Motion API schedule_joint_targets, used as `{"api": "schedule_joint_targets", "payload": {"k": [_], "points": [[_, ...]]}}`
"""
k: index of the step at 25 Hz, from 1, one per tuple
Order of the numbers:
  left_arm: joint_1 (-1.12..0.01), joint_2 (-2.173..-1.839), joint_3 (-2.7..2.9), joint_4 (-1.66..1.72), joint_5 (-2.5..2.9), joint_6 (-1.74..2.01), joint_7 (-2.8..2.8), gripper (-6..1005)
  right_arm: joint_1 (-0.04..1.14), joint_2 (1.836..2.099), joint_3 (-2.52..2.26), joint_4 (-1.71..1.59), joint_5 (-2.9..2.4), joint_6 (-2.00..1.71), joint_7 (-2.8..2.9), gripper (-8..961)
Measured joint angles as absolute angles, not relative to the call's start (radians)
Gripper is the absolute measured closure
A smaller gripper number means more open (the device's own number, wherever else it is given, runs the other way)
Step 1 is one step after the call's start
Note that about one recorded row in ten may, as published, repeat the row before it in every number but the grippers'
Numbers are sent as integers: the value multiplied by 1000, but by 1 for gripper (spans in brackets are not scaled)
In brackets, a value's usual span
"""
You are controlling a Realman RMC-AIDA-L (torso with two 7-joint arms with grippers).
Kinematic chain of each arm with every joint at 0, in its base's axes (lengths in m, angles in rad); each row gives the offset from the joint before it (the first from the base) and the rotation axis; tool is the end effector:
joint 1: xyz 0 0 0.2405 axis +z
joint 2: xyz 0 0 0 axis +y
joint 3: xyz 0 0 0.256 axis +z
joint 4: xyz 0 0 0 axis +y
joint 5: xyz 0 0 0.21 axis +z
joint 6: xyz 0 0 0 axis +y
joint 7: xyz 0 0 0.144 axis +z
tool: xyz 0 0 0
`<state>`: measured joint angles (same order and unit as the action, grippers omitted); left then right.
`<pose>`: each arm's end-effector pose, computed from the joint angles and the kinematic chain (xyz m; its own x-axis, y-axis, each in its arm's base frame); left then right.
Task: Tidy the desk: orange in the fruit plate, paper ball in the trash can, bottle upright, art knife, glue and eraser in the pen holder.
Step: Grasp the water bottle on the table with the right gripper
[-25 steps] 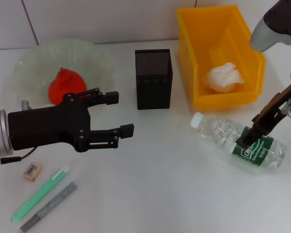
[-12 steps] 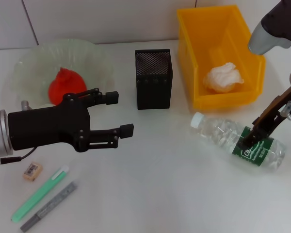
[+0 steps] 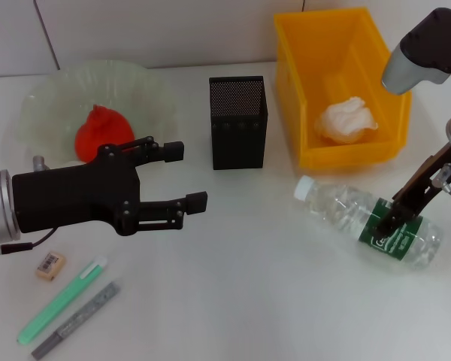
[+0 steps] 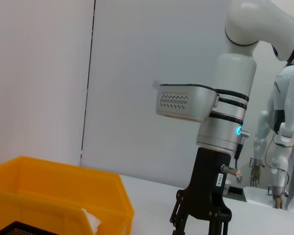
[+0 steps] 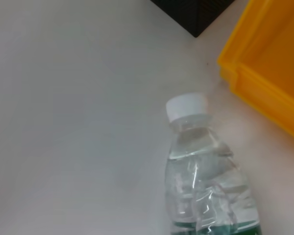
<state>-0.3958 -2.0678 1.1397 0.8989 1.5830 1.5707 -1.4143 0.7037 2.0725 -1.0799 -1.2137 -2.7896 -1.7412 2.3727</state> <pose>-0.2069 0.3124 0.0004 0.7944 0.1588 0.5862 0.2539 -0.9636 -0.0831 0.2165 0.3613 0.0410 0.6309 -0.7123 0.3074 -0.5775 -0.6958 -0.4271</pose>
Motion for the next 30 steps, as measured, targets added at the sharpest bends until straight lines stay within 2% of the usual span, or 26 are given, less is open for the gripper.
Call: {"api": "schedule_joint_targets", "payload": {"k": [30], "points": [[-397, -2068, 1140, 899, 1583, 1563, -1413, 145, 734, 2074, -1080, -1123, -2807, -1712, 2372, 138]]}}
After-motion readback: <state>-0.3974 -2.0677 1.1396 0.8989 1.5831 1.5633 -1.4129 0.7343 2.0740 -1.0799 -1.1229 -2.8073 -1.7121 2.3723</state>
